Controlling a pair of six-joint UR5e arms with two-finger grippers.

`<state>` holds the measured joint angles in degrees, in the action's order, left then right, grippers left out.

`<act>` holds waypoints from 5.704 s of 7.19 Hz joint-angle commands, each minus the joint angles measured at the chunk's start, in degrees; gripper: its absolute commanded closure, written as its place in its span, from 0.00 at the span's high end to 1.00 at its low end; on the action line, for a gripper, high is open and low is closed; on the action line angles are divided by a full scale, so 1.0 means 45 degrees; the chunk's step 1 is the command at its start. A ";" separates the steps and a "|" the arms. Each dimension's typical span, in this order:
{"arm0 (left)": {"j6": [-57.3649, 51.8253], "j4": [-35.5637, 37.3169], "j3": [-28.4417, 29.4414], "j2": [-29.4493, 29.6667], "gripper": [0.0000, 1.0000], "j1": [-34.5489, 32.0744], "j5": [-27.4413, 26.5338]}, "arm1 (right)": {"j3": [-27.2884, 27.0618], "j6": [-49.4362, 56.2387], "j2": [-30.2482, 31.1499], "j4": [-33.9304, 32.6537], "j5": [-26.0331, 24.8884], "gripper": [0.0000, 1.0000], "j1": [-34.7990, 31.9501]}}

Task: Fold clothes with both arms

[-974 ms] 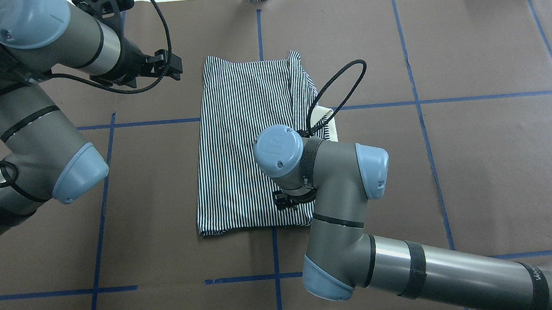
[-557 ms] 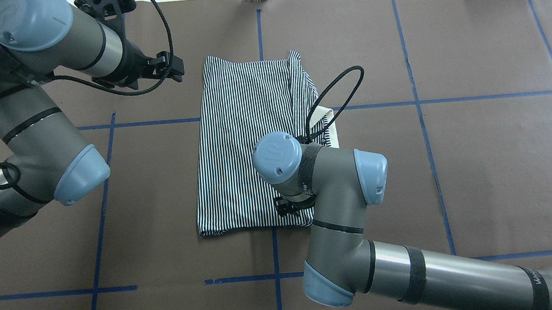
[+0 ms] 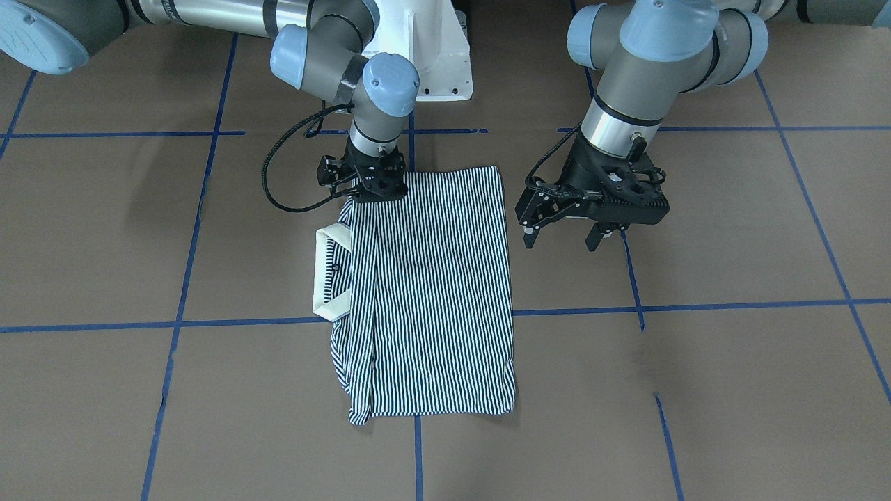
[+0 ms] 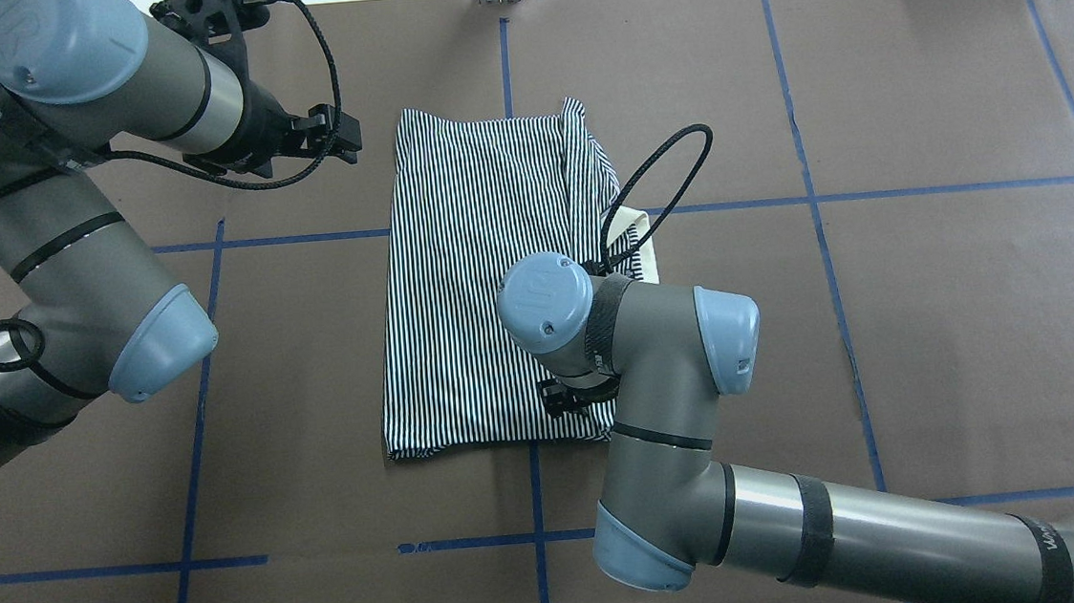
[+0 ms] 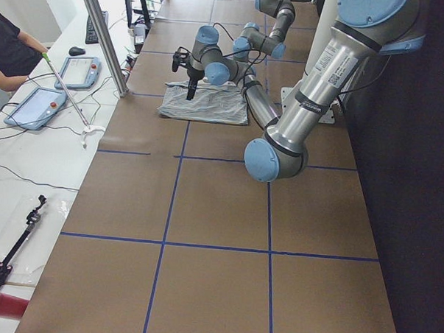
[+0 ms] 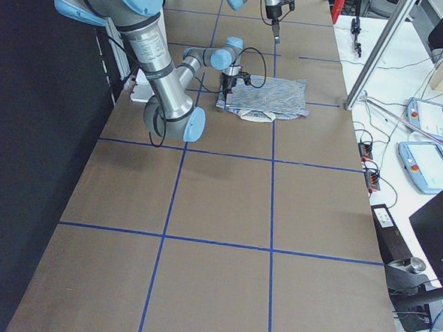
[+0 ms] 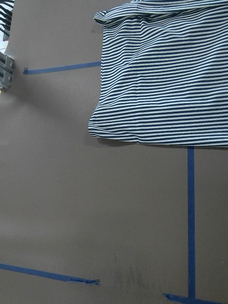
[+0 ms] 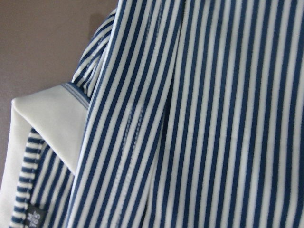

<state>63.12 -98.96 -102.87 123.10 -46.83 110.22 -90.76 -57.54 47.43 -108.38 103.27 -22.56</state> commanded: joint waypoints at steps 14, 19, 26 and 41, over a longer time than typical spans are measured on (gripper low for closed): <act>0.0037 -0.0646 0.0418 0.0009 1.00 0.0172 -0.0019 | -0.0457 0.0598 0.0221 -0.0446 0.0000 1.00 -0.0085; 0.0036 -0.0646 0.0418 0.0067 1.00 0.0192 -0.0020 | -0.0457 0.0598 0.0338 -0.0485 0.0020 1.00 -0.0046; 0.0056 -0.0665 0.0496 0.0184 1.00 0.0211 0.0000 | -0.3326 0.1729 0.2549 -0.1262 0.0503 1.00 -0.1292; 0.0056 -0.0685 0.0496 0.0184 1.00 0.0211 0.0019 | -0.0081 0.2199 0.0939 -0.0700 0.0449 1.00 -0.1429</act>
<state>63.28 -102.04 -100.67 123.84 -45.88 110.29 -89.56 -48.09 49.49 -111.53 105.11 -27.53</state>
